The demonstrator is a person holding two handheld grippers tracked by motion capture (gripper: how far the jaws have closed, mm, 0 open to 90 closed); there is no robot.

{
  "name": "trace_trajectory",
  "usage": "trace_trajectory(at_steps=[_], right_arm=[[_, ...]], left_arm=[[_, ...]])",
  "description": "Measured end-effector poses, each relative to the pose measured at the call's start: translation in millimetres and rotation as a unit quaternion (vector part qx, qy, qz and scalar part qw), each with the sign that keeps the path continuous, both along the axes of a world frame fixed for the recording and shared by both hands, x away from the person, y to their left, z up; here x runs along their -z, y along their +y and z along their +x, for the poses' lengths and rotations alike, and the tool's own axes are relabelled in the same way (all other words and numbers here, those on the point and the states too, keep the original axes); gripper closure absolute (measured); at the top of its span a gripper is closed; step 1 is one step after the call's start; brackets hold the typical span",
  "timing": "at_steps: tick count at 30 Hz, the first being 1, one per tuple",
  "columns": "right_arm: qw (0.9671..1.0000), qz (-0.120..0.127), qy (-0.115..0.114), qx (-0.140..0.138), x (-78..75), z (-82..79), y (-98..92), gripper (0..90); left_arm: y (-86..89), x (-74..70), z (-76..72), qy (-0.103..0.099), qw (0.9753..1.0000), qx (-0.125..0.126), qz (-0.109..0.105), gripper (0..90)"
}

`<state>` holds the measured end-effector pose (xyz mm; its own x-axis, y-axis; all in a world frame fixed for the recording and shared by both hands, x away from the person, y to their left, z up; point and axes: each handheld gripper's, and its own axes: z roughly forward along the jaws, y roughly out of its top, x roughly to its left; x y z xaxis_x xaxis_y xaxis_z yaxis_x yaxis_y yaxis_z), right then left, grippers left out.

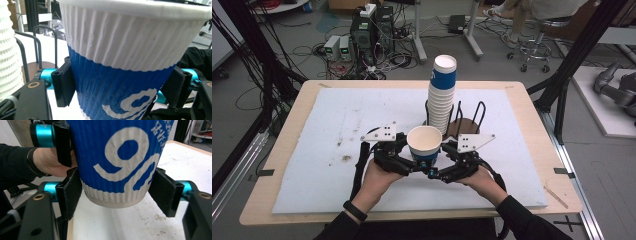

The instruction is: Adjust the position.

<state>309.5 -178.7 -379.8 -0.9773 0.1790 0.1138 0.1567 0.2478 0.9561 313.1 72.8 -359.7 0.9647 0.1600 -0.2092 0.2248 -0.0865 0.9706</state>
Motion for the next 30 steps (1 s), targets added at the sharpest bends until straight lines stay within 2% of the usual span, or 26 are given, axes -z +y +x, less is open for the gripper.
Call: trace_trajectory(at_steps=[8, 12, 18, 24, 27, 30], right_arm=[[1.0, -0.005, 0.005, -0.005, 1.4, -0.2, -1.4, 30.7], [1.0, 0.0, 0.004, -0.007, 1.0, -2.3, -1.8, 30.7], [0.9999, 0.005, 0.002, -0.011, 1.0, -2.9, -2.6, 30.7], [0.9998, 0.019, 0.001, -0.003, -2.4, -1.3, -8.8, 30.7], [0.9999, 0.016, 0.006, 0.001, -0.5, 1.0, -9.4, 30.8], [0.9999, 0.015, 0.004, 0.003, -0.6, 1.0, -10.3, 30.8]], left_arm=[[-3.1, 0.9, -1.4, -0.002, 1.0, 0.002, 0.008, 22.9], [-5.9, 1.5, -2.3, -0.003, 0.9999, 0.004, 0.012, 17.2], [-7.5, -1.2, -1.5, -0.004, 0.9997, 0.01, 0.024, 17.1], [-2.5, -6.7, 1.7, -0.012, 0.9997, 0.002, 0.022, 17.0], [-2.2, -5.5, 4.8, -0.007, 0.9997, 0.0, 0.025, 16.4], [-2.8, -6.0, 5.2, -0.002, 0.9998, 0.002, 0.018, 16.3]])
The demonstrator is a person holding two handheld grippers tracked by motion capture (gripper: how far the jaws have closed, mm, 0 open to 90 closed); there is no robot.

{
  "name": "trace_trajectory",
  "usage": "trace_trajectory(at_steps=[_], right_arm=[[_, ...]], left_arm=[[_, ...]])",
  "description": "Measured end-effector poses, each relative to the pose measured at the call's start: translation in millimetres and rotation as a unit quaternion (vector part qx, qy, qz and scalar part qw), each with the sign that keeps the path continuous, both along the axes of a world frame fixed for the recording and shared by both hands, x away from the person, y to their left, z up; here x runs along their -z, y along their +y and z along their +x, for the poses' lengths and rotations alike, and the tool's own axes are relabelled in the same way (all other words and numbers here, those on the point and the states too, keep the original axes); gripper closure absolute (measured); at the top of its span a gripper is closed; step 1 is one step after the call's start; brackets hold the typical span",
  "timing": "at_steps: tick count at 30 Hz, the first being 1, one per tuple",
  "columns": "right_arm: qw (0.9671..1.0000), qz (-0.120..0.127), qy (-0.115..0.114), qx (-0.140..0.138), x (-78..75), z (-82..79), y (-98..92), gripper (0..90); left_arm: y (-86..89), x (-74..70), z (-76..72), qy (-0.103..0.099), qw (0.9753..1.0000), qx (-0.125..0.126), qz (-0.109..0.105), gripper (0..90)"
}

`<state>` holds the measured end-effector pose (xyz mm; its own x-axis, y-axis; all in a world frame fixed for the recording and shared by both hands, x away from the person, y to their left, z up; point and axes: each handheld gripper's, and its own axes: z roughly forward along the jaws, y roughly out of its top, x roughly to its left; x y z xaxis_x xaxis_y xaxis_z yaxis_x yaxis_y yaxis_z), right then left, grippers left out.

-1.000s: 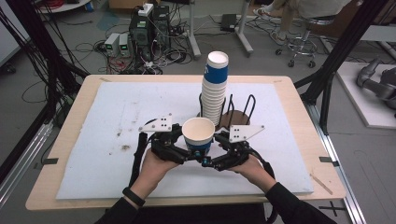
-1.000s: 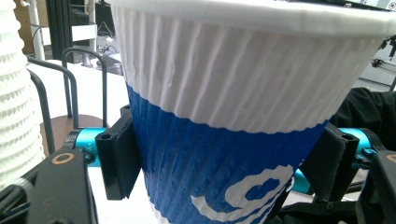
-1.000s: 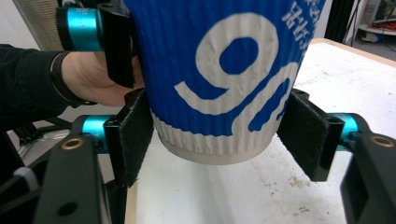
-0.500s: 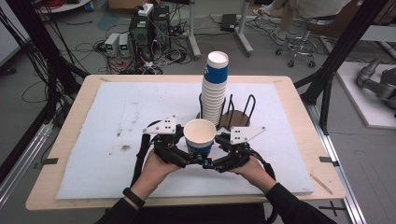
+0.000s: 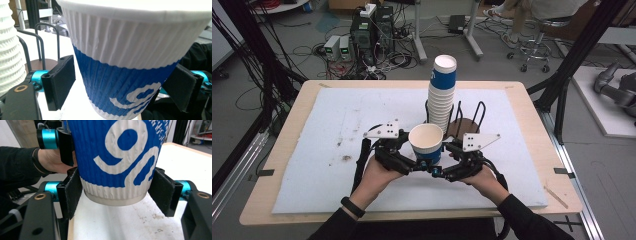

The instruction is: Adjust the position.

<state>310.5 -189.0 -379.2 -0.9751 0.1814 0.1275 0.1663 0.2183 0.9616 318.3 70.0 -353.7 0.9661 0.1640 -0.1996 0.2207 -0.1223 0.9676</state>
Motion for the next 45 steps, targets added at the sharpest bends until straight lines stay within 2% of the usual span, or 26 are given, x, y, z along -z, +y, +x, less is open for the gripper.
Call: trace_trajectory(at_steps=[6, 9, 12, 17, 21, 25, 33, 35, 37, 45], right_arm=[[0.9999, -0.006, -0.009, -0.002, -0.8, -2.0, -0.3, 30.8], [0.9999, -0.005, -0.012, 0.0, -0.7, -1.8, 0.1, 30.8], [0.9999, -0.005, -0.011, 0.004, -0.4, -0.5, 0.3, 30.8], [0.9999, -0.004, -0.012, 0.003, 0.3, -0.4, 1.3, 30.9], [0.9999, -0.005, -0.013, -0.004, 0.7, -1.3, 2.4, 30.9], [0.9999, -0.004, -0.015, -0.005, 0.8, -0.8, 2.5, 30.9], [0.9998, 0.002, -0.017, -0.007, -0.5, -1.2, 1.1, 29.7], [0.9998, 0.0, -0.02, -0.008, -1.6, -1.3, 1.3, 25.5], [0.9997, -0.004, -0.019, -0.013, -4.2, -2.4, 2.0, 21.3], [0.9997, -0.003, -0.022, -0.011, -12.4, -2.6, 2.0, 20.4]], left_arm=[[4.0, -9.4, -1.8, 0.005, 0.9997, 0.004, -0.024, 16.3], [6.4, -14.2, -2.2, -0.001, 0.9998, -0.002, -0.021, 16.3], [8.2, -15.5, -1.5, 0.0, 0.9996, -0.006, -0.027, 16.3], [6.7, -15.7, -0.6, 0.006, 0.9995, 0.001, -0.03, 16.4], [2.7, -18.1, -1.2, 0.0, 0.9995, 0.005, -0.032, 16.3], [-0.7, -23.7, -1.5, -0.007, 0.9997, 0.004, -0.023, 16.9], [-0.3, -26.6, -2.9, -0.02, 0.9996, 0.005, -0.019, 21.1], [-0.1, -26.8, -3.7, -0.029, 0.9995, 0.004, -0.011, 21.5], [-0.8, -26.1, -3.9, -0.029, 0.9996, 0.005, -0.005, 21.9], [-3.3, -22.7, -4.0, -0.036, 0.9991, 0.009, 0.02, 22.5]])
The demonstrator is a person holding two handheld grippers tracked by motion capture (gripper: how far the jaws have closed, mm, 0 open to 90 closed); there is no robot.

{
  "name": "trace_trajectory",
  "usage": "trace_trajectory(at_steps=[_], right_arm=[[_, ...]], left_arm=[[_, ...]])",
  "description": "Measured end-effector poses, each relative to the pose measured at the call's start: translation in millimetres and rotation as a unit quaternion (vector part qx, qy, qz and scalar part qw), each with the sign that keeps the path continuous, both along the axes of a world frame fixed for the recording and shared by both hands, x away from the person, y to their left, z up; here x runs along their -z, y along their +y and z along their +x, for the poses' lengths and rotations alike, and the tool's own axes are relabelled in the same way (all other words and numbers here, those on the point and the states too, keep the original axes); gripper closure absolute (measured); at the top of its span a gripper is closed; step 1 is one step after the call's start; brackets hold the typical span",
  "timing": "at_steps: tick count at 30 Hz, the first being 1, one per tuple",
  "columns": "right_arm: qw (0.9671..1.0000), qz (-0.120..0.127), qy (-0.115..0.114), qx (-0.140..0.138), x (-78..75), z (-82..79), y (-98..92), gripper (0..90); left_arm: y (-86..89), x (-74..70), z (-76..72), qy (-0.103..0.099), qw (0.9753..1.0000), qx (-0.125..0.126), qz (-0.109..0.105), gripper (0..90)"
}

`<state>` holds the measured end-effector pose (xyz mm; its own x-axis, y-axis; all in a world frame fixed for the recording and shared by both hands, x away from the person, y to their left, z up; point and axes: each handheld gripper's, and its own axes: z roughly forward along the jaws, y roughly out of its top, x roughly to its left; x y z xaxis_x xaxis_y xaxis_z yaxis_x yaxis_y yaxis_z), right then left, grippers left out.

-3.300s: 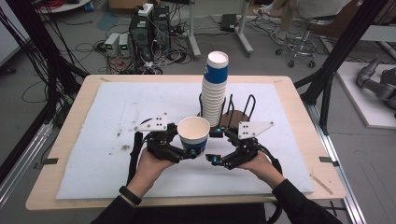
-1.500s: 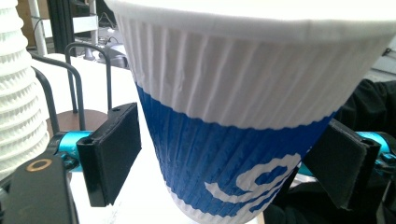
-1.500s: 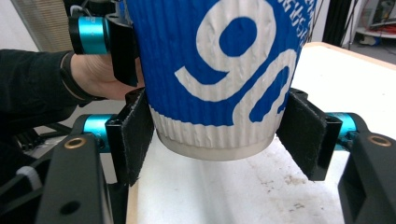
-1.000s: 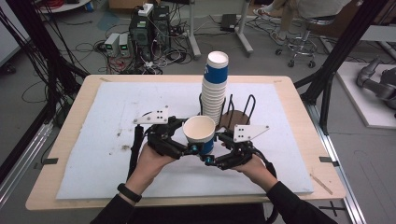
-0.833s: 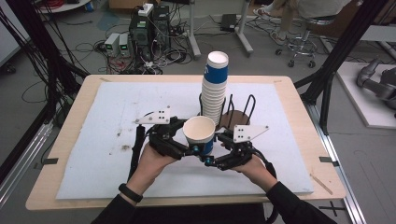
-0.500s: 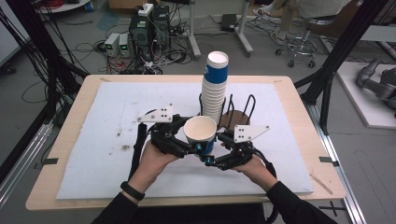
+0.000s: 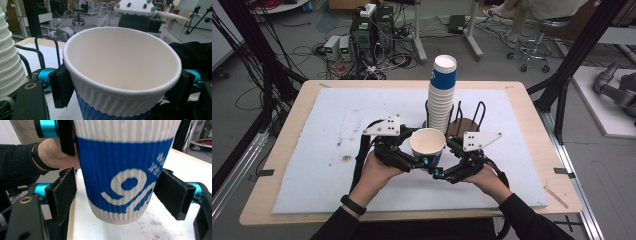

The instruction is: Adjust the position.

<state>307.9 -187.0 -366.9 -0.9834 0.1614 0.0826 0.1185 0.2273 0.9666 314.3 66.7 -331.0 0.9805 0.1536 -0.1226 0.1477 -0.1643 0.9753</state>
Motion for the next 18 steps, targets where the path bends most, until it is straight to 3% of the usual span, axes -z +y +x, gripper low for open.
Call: trace_trajectory(at_steps=[4, 18], right_arm=[[1.0, -0.006, -0.004, 0.006, 0.9, 0.6, 0.7, 27.2], [0.9999, 0.01, 0.0, -0.003, 0.3, 0.8, -0.7, 27.5]], left_arm=[[-1.4, 1.8, -0.2, 0.001, 1.0, 0.0, -0.002, 22.4], [-1.6, 2.0, -0.2, 0.022, 0.9992, 0.007, -0.034, 18.6]])
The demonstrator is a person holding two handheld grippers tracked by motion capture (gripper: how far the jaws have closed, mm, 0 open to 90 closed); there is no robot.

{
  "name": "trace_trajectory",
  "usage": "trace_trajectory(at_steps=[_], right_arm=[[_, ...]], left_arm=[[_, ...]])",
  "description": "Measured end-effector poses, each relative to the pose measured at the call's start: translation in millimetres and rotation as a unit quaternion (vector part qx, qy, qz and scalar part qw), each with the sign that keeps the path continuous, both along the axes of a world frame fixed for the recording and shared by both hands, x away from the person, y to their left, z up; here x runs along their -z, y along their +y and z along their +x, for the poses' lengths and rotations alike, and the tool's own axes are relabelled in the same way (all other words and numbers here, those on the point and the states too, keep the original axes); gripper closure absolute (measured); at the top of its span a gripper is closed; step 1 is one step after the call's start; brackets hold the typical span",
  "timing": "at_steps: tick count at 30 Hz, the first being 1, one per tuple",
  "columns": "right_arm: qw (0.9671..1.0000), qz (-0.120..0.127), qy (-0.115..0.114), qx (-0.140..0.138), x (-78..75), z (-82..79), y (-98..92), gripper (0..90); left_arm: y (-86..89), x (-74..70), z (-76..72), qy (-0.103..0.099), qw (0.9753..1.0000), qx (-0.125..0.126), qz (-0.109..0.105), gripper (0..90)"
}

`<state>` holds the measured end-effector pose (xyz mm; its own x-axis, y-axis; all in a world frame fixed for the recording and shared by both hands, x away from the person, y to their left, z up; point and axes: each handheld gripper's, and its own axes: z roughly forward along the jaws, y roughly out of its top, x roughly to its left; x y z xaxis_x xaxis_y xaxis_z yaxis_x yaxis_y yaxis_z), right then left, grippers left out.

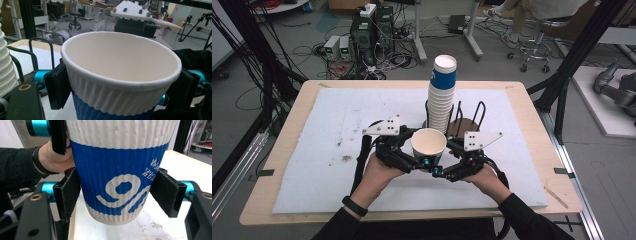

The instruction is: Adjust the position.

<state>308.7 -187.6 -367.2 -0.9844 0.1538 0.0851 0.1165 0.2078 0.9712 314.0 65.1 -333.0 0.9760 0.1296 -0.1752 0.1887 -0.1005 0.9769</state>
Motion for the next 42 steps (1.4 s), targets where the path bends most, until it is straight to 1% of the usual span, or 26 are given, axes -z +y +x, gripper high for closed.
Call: trace_trajectory(at_steps=[3, 4, 6, 9, 12, 15, 19, 23, 24, 27, 28, 31, 34, 36, 38, 39, 41, 42], right_arm=[[1.0, -0.003, 0.0, 0.0, 0.2, 0.2, 0.0, 27.5], [1.0, -0.005, -0.003, 0.001, 0.4, 0.5, 0.2, 27.5], [1.0, -0.006, -0.001, 0.002, 0.4, 0.3, 0.2, 27.5], [1.0, -0.007, -0.002, 0.001, 0.7, 0.5, 0.3, 27.4], [1.0, -0.005, -0.006, 0.002, 0.5, 0.5, 0.4, 26.7], [1.0, -0.004, -0.004, 0.004, 0.3, 1.3, -0.8, 21.5], [0.9999, -0.01, -0.005, 0.009, 0.0, 3.1, -4.5, 21.0], [0.9996, -0.018, -0.013, 0.016, -1.3, 4.1, -11.7, 20.5], [0.9995, -0.019, -0.017, 0.021, -1.5, 5.3, -15.4, 20.3], [0.9991, -0.024, -0.017, 0.03, -1.8, 6.7, -22.5, 20.3], [0.9987, -0.024, -0.019, 0.04, -2.2, 7.7, -27.6, 20.2], [0.9979, -0.024, -0.022, 0.056, -3.2, 8.7, -37.7, 20.1], [0.9959, -0.024, -0.027, 0.083, -2.9, 10.0, -52.0, 19.8], [0.9946, -0.025, -0.024, 0.098, -1.7, 10.2, -61.9, 19.8], [0.9924, -0.021, -0.023, 0.119, -0.2, 10.9, -72.6, 19.8], [0.9918, -0.019, -0.023, 0.125, 0.4, 11.3, -75.9, 19.8], [0.9903, -0.017, -0.021, 0.136, 2.1, 12.4, -83.6, 19.8], [0.9898, -0.012, -0.017, 0.141, 2.9, 12.4, -86.7, 19.8]], left_arm=[[0.3, 0.3, 0.6, 0.005, 1.0, 0.001, -0.001, 17.9], [0.1, 0.5, 0.4, 0.006, 1.0, 0.0, -0.002, 17.7], [0.0, 0.9, 0.7, 0.01, 0.9999, 0.0, -0.005, 17.6], [0.5, 1.3, 0.8, 0.004, 1.0, -0.001, -0.003, 18.0], [2.3, 1.7, 1.2, 0.006, 1.0, -0.002, -0.007, 19.9], [5.3, 2.0, 1.2, -0.002, 0.9999, -0.011, -0.001, 20.3], [11.0, 3.5, 2.0, -0.008, 0.9998, -0.021, 0.002, 20.7], [17.3, 7.0, 3.0, -0.009, 0.9995, -0.03, 0.007, 20.7], [18.0, 7.6, 3.1, -0.009, 0.9994, -0.031, 0.008, 20.7], [20.5, 10.3, 3.8, -0.008, 0.9994, -0.032, 0.011, 20.7], [20.9, 10.6, 3.8, -0.009, 0.9994, -0.032, 0.013, 20.7], [24.4, 13.4, 3.0, -0.013, 0.9989, -0.039, 0.022, 20.7], [30.3, 16.8, 2.2, -0.016, 0.9986, -0.044, 0.023, 20.7], [35.2, 18.9, 2.1, -0.016, 0.9983, -0.051, 0.025, 20.6], [40.0, 20.6, 2.4, -0.017, 0.9978, -0.059, 0.025, 20.6], [42.5, 21.4, 2.9, -0.017, 0.9976, -0.062, 0.026, 20.6], [46.9, 23.0, 3.8, -0.017, 0.9973, -0.069, 0.021, 20.6], [48.8, 23.9, 4.6, -0.016, 0.9972, -0.071, 0.02, 20.6]])
